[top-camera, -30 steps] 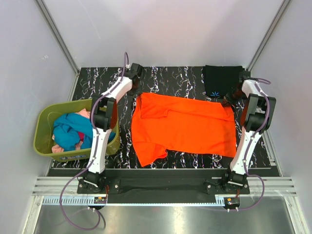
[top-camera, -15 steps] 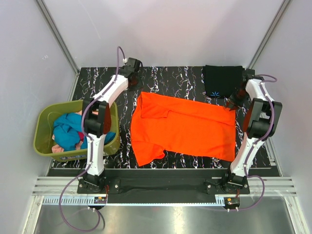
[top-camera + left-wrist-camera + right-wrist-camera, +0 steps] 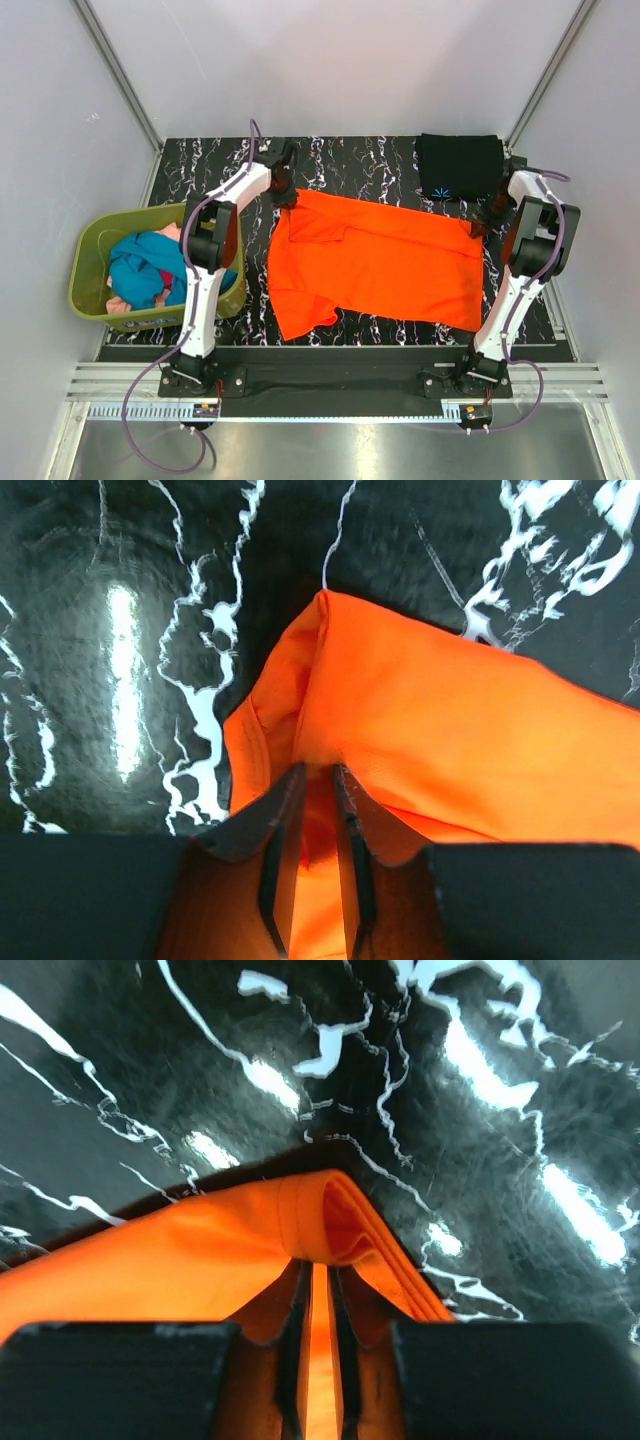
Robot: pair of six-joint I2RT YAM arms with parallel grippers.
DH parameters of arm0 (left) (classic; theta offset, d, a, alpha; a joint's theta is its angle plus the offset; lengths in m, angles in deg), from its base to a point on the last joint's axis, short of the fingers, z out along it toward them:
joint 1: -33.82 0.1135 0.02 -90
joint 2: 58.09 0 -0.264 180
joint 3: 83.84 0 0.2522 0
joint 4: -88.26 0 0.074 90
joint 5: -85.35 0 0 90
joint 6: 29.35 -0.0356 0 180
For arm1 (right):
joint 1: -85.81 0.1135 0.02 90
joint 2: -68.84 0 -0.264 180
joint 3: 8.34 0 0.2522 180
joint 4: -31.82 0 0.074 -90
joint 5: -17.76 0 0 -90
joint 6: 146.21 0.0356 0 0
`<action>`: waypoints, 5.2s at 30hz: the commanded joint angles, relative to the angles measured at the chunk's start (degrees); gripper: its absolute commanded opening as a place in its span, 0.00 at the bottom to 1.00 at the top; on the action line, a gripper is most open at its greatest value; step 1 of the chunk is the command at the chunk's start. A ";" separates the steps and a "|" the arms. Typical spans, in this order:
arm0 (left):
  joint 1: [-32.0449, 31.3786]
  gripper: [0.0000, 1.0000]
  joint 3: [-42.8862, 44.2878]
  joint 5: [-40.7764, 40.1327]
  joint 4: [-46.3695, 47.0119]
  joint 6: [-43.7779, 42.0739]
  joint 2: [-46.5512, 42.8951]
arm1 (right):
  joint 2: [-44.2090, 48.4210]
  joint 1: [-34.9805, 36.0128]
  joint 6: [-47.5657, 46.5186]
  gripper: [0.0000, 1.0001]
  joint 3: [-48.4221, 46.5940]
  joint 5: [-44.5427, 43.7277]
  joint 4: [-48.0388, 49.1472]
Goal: Fold and stack the t-shirts
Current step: Fold the tshirt
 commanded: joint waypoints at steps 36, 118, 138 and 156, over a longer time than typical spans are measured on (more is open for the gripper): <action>-10.93 0.49 -29.55 -9.79 -5.50 -3.56 -38.59 | 33.45 23.93 -1.62 0.58 17.30 3.66 -8.50; -21.67 0.00 -42.18 -13.75 0.65 0.14 -47.40 | 49.37 -6.82 27.05 0.52 57.48 0.07 0.99; -19.64 0.00 -44.30 -13.22 0.39 -1.35 -52.49 | 42.70 -6.65 28.63 0.00 52.31 -4.32 -2.14; -18.85 0.00 -36.31 -16.04 -3.30 -3.38 -50.57 | 36.89 1.71 23.11 0.00 38.33 -7.67 -16.57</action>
